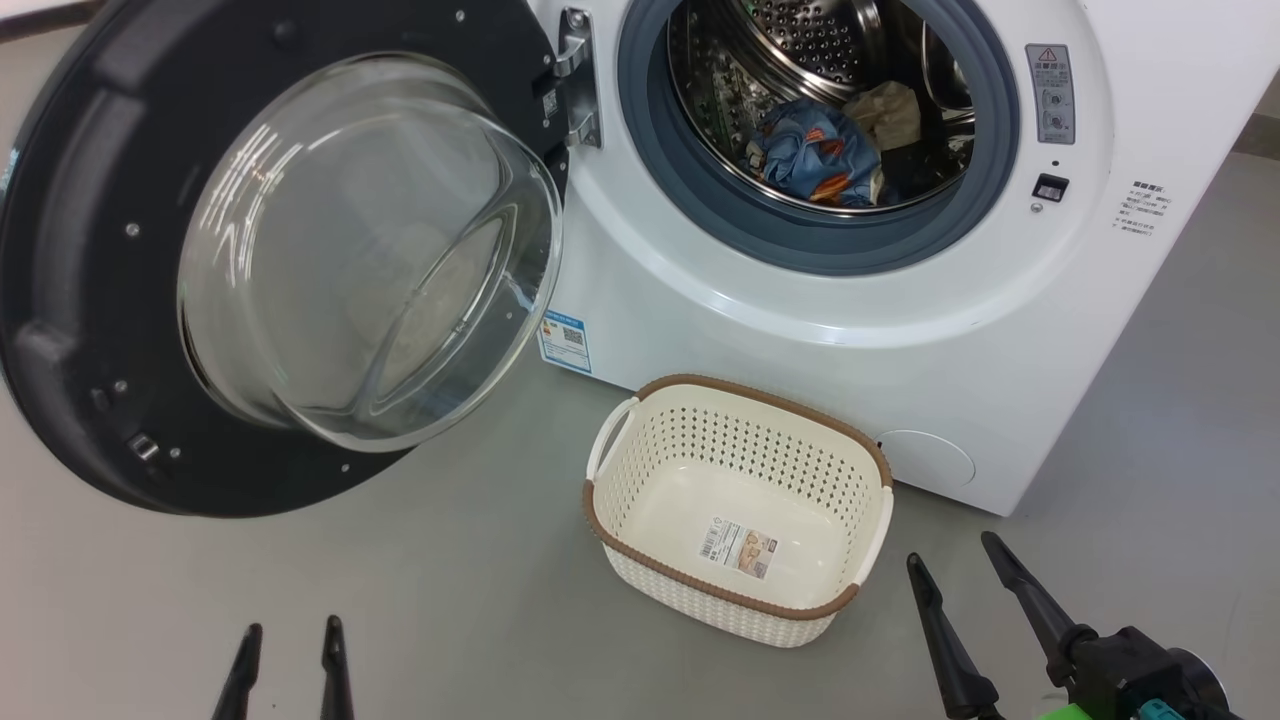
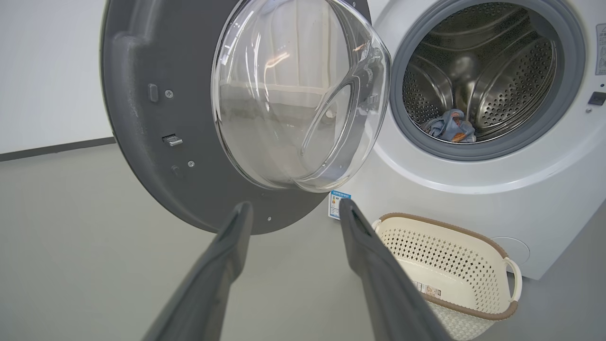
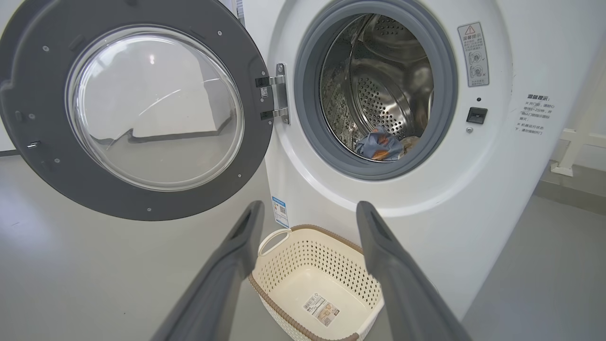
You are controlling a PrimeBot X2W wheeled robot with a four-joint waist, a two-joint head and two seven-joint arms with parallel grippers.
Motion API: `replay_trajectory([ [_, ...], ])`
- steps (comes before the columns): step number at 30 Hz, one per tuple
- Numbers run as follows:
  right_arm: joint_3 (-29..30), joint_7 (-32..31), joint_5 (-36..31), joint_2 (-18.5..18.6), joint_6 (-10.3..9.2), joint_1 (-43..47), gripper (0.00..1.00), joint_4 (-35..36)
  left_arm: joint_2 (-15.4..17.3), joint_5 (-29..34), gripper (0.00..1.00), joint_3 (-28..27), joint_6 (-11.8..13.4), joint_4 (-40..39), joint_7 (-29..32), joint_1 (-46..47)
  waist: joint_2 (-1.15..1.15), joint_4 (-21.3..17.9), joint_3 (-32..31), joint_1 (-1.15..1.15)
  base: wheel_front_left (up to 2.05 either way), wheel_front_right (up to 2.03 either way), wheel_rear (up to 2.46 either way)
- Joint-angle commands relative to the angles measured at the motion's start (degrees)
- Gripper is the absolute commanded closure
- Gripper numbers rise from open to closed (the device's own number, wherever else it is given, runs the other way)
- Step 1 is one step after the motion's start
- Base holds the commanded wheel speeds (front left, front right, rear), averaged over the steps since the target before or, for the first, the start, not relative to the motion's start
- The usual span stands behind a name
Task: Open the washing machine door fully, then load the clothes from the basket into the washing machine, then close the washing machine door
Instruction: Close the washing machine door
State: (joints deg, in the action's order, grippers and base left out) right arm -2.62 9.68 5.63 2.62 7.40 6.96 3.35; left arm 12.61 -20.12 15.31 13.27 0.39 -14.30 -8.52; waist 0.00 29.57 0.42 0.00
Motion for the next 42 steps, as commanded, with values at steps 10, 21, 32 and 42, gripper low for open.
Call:
replay_trajectory([
  [10, -1.38, 0.51, -0.11, 0.33, 0.09, -2.37, 0.0, 1.02, 0.18, 1.16, 1.0, -2.68, -0.5, -0.89, -0.7, 2.54, 0.0, 0.07, -0.3, 0.0, 0.0, 0.0, 0.0],
  [21, -1.33, 0.37, -0.24, 0.32, 0.09, -2.37, 0.0, 1.36, -2.1, -3.61, 1.0, -3.89, -4.92, -2.89, -0.7, 2.42, 0.0, -0.34, -0.01, 0.0, 0.0, 0.0, 0.0],
  [32, -0.72, -0.3, -0.53, 0.46, 0.09, -1.98, 0.0, 2.46, -8.95, -39.03, 1.0, -12.05, -18.87, -8.22, -0.36, 2.57, 0.0, 0.0, 0.59, 0.0, 0.0, 0.0, 0.0],
  [42, -0.34, -1.01, -0.75, 0.92, 0.09, -2.14, 0.0, 3.62, -8.72, -72.63, 1.0, -23.18, -20.69, -16.95, 0.83, 5.18, 0.0, 0.66, 1.74, 0.0, 0.0, 0.0, 0.0],
])
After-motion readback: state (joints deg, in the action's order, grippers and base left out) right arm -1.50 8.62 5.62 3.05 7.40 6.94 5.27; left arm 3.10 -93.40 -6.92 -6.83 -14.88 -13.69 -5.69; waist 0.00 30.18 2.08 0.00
